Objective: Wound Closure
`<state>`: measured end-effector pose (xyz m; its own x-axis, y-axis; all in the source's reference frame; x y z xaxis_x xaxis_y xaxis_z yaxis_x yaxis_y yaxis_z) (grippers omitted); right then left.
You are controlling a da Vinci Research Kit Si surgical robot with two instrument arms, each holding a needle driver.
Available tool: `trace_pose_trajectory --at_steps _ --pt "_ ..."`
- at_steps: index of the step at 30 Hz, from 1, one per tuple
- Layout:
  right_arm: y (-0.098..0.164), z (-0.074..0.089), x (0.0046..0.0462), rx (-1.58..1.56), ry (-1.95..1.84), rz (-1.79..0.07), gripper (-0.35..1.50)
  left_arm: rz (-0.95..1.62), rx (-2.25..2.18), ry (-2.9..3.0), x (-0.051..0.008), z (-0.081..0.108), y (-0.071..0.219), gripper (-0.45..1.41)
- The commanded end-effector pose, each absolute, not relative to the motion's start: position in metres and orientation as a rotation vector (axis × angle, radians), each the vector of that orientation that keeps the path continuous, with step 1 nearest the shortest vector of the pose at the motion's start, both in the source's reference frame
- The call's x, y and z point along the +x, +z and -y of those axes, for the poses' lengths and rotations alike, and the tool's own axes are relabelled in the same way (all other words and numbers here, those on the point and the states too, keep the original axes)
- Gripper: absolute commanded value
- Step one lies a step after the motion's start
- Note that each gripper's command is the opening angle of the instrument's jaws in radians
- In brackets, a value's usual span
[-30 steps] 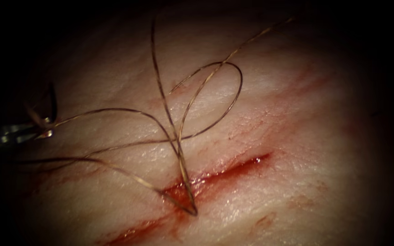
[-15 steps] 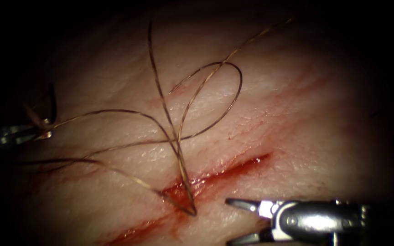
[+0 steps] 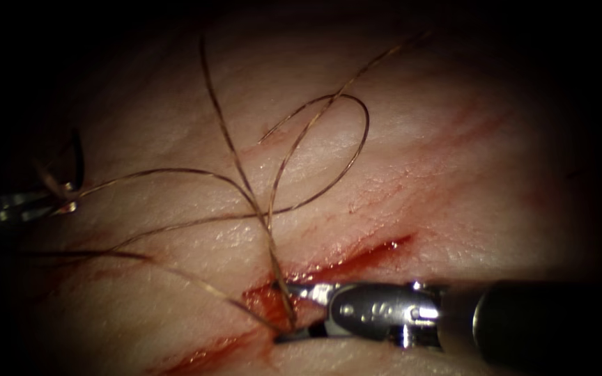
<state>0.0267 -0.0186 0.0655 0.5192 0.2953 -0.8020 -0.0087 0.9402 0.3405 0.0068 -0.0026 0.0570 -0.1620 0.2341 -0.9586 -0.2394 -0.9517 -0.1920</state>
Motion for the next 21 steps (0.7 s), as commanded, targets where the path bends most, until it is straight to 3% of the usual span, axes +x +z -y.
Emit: trace_pose_trajectory --at_steps 1,8,9,10,12,13,14,15,21 --pt "0.0661 0.0192 0.0270 0.315 0.187 -1.014 1.26 -0.003 -1.802 2.182 0.0063 0.0030 0.0577 -0.45" --pt "0.0665 0.0197 0.0278 0.330 0.181 -1.019 1.16 -0.003 -1.801 2.181 0.0062 0.0030 0.0577 -0.45" --pt "0.0669 0.0200 0.0282 0.346 0.169 -1.022 1.01 -0.003 -1.801 2.182 0.0062 0.0030 0.0577 -0.45" --pt "0.0669 0.0200 0.0282 0.346 0.169 -1.022 1.01 -0.003 -1.801 2.182 0.0062 0.0030 0.0577 -0.45" --pt "0.0670 0.0202 0.0284 0.370 0.152 -1.026 0.61 -0.003 -1.801 2.182 0.0062 0.0030 0.0577 -0.45" --pt "0.0671 0.0202 0.0284 0.379 0.140 -1.026 0.15 -0.003 -1.801 2.182 0.0062 0.0030 0.0577 -0.45" --pt "0.0671 0.0203 0.0284 0.385 0.131 -1.027 -0.18 -0.003 -1.802 2.182 0.0062 0.0030 0.0577 -0.45" --pt "0.0671 0.0204 0.0281 0.412 0.122 -1.008 -0.35 -0.003 -1.802 2.182 0.0063 0.0030 0.0577 -0.45" --pt "0.0662 0.0212 0.0267 0.440 0.131 -0.981 -0.35 -0.002 -1.802 2.182 0.0063 0.0030 0.0577 -0.45"
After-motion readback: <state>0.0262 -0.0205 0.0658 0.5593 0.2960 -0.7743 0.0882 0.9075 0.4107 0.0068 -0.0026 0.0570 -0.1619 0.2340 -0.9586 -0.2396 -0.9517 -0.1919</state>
